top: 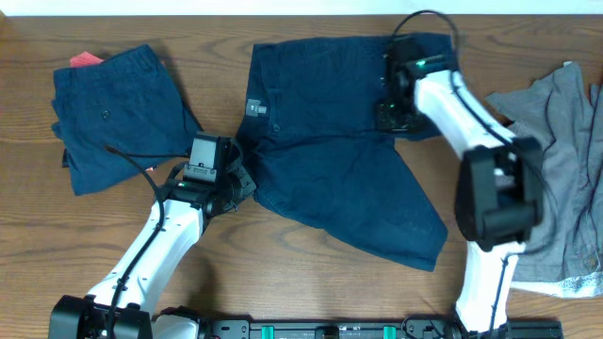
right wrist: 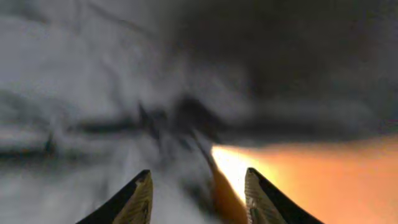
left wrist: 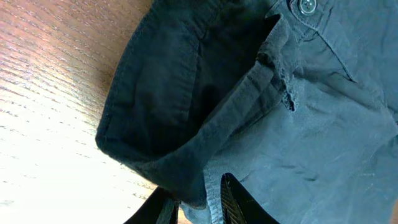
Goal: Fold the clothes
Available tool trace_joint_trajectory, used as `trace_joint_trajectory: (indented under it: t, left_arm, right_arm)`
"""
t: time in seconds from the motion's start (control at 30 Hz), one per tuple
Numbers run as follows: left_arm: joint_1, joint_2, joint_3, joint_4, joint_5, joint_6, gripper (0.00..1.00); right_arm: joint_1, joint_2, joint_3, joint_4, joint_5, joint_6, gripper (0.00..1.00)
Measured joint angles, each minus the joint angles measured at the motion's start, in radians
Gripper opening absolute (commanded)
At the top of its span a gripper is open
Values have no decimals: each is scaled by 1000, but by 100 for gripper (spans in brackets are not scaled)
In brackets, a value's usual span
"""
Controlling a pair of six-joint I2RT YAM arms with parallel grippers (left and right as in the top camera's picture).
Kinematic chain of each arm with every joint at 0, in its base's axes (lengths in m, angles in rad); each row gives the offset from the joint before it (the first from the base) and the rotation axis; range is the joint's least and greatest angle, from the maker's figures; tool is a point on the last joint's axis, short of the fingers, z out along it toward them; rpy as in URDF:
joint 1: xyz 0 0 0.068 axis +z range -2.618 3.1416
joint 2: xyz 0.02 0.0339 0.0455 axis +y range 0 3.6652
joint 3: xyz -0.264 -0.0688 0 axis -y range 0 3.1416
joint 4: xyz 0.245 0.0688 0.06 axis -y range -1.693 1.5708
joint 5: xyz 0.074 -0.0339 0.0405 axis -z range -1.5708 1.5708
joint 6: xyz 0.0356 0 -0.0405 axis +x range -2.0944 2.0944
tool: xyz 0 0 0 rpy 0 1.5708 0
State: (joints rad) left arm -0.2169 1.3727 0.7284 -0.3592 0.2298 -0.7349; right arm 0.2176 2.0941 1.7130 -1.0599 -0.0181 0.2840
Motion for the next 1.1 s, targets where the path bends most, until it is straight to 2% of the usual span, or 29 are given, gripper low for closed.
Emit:
trace_joint_trajectory:
  t: [0.2, 0.33, 0.53, 0.77, 0.87, 1.1]
  left_arm:
    - [0, 0, 0, 0, -1, 3, 24]
    - [0, 0, 0, -2, -1, 19, 24]
    - [0, 0, 0, -16, -1, 34, 25]
    - [0, 0, 0, -20, -1, 37, 25]
    - [0, 0, 0, -22, -1, 37, 25]
    - [0, 0, 0, -30, -1, 37, 25]
  right_arm:
    - [-56, -258, 26, -294, 27, 133, 46]
    - [-53, -353, -39, -351, 27, 231, 45]
    - [-41, -507, -362, -276, -21, 406, 43]
    - [8, -795, -741, -190, -66, 617, 43]
    - [26, -859, -889, -153, -81, 712, 61]
    - [30, -891, -1139, 58, -92, 821, 70]
